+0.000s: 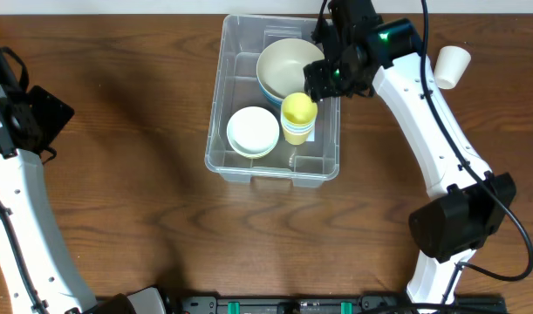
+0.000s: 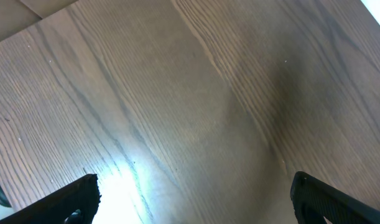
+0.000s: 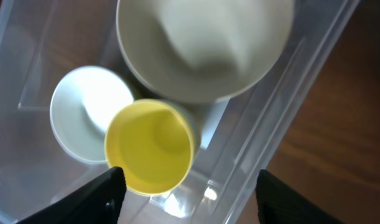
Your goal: Pack container
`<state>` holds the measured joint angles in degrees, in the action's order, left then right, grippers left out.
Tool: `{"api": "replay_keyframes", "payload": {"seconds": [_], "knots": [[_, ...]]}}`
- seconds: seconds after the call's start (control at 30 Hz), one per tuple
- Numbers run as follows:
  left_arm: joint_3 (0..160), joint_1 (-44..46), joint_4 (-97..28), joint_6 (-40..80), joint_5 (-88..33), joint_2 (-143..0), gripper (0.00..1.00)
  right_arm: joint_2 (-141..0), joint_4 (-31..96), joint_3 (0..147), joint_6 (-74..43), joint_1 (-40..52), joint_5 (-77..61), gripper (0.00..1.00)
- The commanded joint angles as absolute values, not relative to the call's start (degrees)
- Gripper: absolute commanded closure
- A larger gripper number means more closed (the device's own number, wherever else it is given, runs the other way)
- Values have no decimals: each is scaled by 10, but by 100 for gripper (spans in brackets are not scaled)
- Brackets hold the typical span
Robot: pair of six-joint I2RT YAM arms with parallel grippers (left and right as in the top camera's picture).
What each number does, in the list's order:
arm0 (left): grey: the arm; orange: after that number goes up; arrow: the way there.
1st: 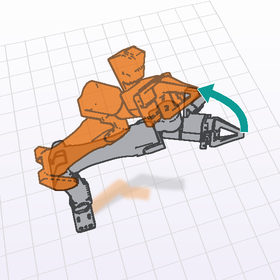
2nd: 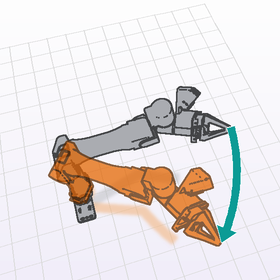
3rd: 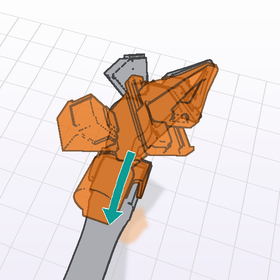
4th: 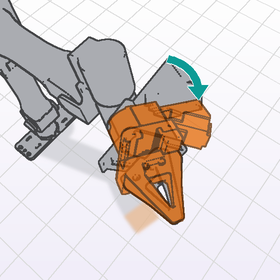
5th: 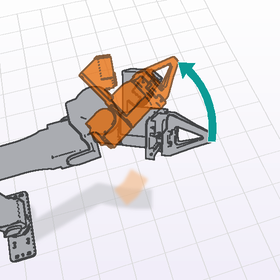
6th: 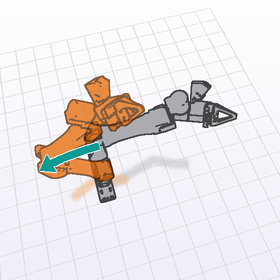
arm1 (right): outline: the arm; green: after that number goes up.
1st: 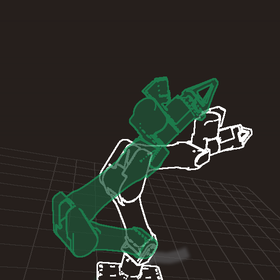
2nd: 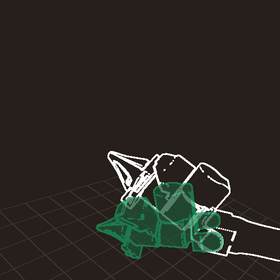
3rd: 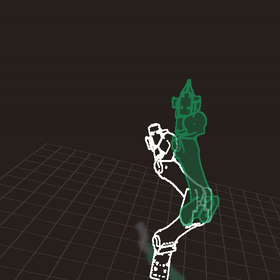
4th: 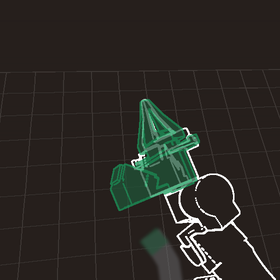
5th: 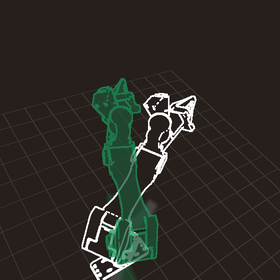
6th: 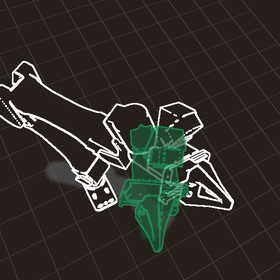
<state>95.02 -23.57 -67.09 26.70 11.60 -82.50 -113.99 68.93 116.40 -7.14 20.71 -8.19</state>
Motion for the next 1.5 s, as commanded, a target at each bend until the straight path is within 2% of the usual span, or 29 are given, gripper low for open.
{"api": "replay_keyframes", "payload": {"seconds": [0.0, 0.13, 0.4, 0.6, 0.77, 0.87, 1.1, 1.47], "knots": [[958, -238, -673, 260, 123, -825, 2, -1140, 668, 1172, -90, 174, -59, 25], [958, -238, -672, 260, 123, -825, 2, -1140, 631, 1174, -112, 97, -72, 21], [958, -238, -673, 260, 123, -825, 2, -1152, 532, 1174, -124, -83, -79, 22], [958, -238, -673, 260, 123, -825, 2, -1211, 474, 1174, -124, -161, -97, 21], [958, -238, -673, 260, 123, -825, 2, -1278, 408, 1174, -124, -193, -139, 21], [958, -238, -673, 260, 123, -825, 2, -1313, 344, 1174, -131, -203, -150, 11], [958, -238, -673, 260, 123, -825, 2, -1368, 197, 1174, -158, -209, -219, 1], [958, -238, -672, 260, 123, -825, 2, -1415, 172, 1174, -178, -202, -228, 1]]}}
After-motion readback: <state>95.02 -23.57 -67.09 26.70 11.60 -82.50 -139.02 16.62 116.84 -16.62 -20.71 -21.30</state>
